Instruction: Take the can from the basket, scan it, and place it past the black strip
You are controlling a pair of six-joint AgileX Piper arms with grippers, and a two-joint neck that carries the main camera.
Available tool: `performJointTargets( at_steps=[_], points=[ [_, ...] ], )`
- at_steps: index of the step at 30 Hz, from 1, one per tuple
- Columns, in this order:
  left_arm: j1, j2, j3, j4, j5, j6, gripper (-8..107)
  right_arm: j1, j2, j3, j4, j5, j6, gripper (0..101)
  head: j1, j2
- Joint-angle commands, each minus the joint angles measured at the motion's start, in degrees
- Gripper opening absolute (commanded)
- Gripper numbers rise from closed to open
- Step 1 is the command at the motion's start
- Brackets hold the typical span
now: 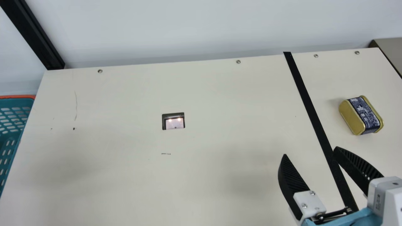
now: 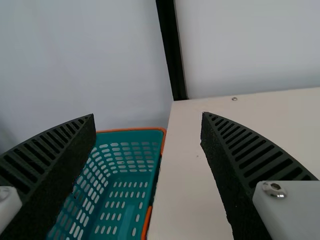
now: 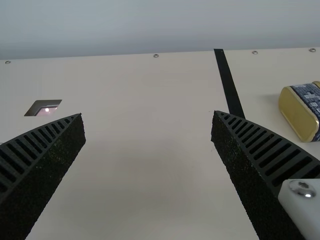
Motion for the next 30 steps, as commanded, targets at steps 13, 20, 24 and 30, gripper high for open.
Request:
performJointTargets(
  at_steps=[13,20,24,30],
  points=[
    [-2.92,-7.23,-2.11,-0.92,24.36,-16.95,90,0.00,0.00,0.00,0.00,0.00,0.00,101,-2.28,0.42],
    [-3.14,-11.50,-1.27,3.46,26.34,-18.51,90,0.00,0.00,0.00,0.00,0.00,0.00,101,-2.28,0.42],
    [-3.14,-12.26,-1.27,4.50,26.44,-18.51,90,0.00,0.00,0.00,0.00,0.00,0.00,101,-2.28,0.42],
    [-3.14,-12.26,-1.27,4.56,26.55,-18.51,90,0.00,0.00,0.00,0.00,0.00,0.00,101,-2.28,0.42]
  ],
)
